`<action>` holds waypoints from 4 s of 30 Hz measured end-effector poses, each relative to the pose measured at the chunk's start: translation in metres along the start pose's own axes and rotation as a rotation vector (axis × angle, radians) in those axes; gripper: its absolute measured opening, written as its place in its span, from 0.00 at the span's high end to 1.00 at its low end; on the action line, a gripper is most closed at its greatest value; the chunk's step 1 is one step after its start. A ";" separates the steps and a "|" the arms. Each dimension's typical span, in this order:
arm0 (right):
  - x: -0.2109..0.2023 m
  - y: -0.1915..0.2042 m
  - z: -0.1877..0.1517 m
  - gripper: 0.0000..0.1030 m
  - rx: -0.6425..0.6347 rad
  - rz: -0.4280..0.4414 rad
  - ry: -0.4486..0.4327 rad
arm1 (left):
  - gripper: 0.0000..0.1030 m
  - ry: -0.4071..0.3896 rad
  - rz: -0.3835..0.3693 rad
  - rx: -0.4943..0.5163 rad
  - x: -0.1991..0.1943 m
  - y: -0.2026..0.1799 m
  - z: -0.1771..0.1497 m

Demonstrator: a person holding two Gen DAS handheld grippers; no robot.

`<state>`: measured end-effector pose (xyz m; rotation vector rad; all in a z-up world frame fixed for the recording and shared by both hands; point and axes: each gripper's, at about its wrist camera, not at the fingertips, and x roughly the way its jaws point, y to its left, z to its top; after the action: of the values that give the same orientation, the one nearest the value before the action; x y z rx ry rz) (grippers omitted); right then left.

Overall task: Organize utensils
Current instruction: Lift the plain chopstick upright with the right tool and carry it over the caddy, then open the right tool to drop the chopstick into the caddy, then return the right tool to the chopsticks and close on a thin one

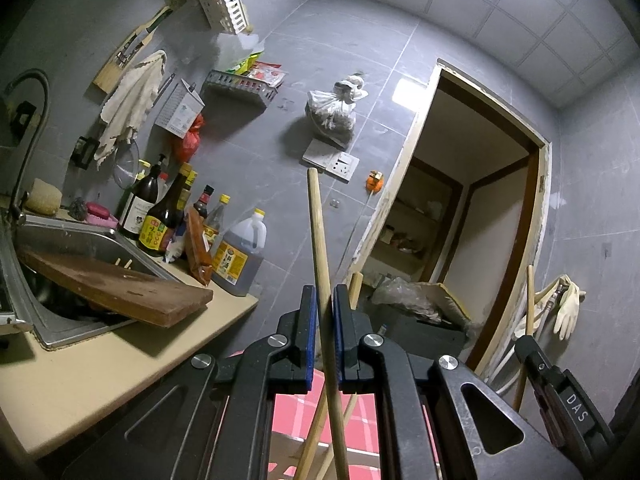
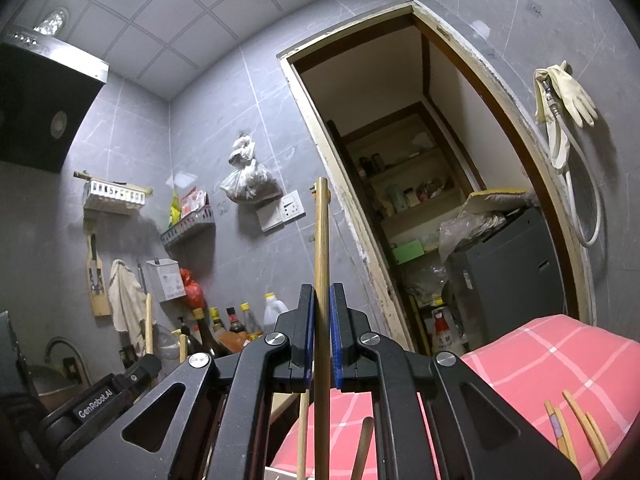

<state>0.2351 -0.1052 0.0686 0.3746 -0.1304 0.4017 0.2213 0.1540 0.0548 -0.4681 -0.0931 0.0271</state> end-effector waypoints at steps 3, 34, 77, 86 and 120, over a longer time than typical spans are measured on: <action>0.000 0.001 -0.001 0.94 0.000 0.002 0.003 | 0.94 -0.028 -0.002 0.000 -0.003 -0.002 0.007; -0.002 0.006 -0.007 0.71 -0.032 0.006 0.078 | 0.94 0.079 0.035 0.070 0.001 -0.003 0.003; -0.126 -0.104 0.074 0.00 -0.283 -0.185 0.269 | 0.07 0.349 -0.208 0.338 -0.059 -0.141 -0.061; -0.126 -0.143 0.063 0.00 -0.318 -0.220 0.420 | 0.07 0.478 -0.233 0.406 -0.053 -0.169 -0.108; -0.044 -0.202 -0.021 0.60 -0.175 -0.208 0.956 | 0.44 0.887 -0.180 0.432 0.029 -0.177 -0.200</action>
<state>0.2776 -0.2858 -0.0257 -0.0059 0.7952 0.3256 0.2697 -0.0924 -0.0405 -0.0077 0.7307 -0.3309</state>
